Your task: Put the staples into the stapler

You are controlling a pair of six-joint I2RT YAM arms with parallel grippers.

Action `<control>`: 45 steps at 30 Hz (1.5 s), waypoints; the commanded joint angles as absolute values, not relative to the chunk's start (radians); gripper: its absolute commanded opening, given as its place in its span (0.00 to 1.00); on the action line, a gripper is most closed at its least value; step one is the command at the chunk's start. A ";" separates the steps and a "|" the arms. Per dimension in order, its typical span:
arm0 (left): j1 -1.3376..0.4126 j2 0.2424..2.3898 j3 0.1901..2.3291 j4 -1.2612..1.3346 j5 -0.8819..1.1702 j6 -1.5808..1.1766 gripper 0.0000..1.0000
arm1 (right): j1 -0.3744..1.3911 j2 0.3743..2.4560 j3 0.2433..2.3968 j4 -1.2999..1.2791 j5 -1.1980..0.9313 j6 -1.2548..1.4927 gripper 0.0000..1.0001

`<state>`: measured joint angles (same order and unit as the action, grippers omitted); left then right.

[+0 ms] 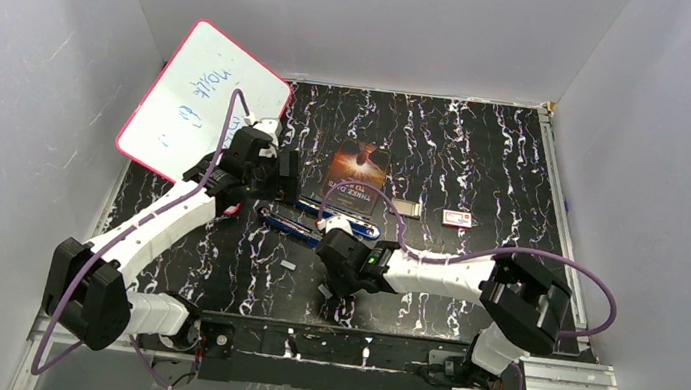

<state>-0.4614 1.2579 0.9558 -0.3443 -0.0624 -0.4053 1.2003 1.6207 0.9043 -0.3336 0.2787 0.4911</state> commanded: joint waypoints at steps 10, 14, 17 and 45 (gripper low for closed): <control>-0.465 1.233 0.949 -0.338 -0.051 -0.423 0.98 | 1.209 1.612 0.843 -0.336 0.269 0.503 0.25; -0.465 1.219 0.937 -0.316 -0.048 -0.449 0.98 | 1.209 1.596 0.830 -0.310 0.261 0.499 0.21; -0.464 1.207 0.948 -0.302 -0.041 -0.465 0.98 | 1.210 1.569 0.833 -0.292 0.264 0.495 0.17; -0.463 0.929 0.808 0.889 0.894 -0.397 0.82 | 0.522 0.876 0.698 0.684 -0.568 0.470 0.00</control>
<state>-0.4610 0.9325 0.8066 0.5976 0.6811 -0.3424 0.5354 0.9241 0.7223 0.3763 -0.3336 0.3882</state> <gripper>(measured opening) 0.865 0.228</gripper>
